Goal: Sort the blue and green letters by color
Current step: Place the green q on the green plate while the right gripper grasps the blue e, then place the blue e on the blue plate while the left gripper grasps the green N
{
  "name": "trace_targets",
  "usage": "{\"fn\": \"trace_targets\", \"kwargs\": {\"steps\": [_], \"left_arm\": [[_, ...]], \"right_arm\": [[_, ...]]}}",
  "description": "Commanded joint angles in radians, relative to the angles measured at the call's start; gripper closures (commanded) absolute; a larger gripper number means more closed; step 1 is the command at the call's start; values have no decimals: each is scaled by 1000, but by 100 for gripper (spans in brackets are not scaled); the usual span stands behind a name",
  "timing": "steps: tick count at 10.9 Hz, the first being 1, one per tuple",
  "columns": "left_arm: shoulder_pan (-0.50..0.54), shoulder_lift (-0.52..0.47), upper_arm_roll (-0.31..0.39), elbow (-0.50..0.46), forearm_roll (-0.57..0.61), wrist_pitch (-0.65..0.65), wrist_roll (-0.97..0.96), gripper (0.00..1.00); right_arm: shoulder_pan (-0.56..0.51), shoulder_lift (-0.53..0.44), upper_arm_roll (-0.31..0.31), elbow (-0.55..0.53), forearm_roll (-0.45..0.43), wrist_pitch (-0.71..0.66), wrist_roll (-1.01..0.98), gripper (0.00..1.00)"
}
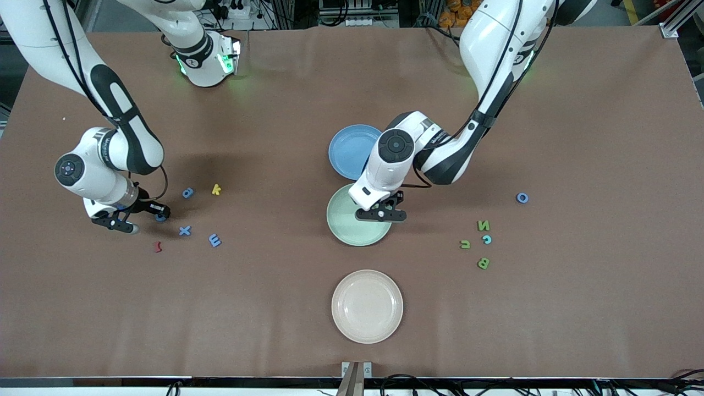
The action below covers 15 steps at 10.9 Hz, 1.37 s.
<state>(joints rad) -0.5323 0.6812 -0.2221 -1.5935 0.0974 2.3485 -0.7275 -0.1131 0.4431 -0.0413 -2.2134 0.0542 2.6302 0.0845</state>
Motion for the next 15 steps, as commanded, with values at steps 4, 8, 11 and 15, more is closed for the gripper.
{"fn": "trace_targets", "kwargs": {"steps": [4, 8, 11, 15], "left_arm": [[98, -90, 0, 3, 35, -139, 58, 0], [224, -155, -2, -14, 35, -322, 204, 0], [294, -199, -11, -89, 111, -305, 238, 0], [411, -265, -14, -273, 122, -114, 364, 0]], "right_arm": [[29, 14, 0, -9, 4, 44, 63, 58], [29, 22, -2, -8, 3, 44, 63, 82], [30, 3, 0, -6, 1, 30, 61, 88], [79, -87, 0, 17, 4, -114, 81, 93]]}}
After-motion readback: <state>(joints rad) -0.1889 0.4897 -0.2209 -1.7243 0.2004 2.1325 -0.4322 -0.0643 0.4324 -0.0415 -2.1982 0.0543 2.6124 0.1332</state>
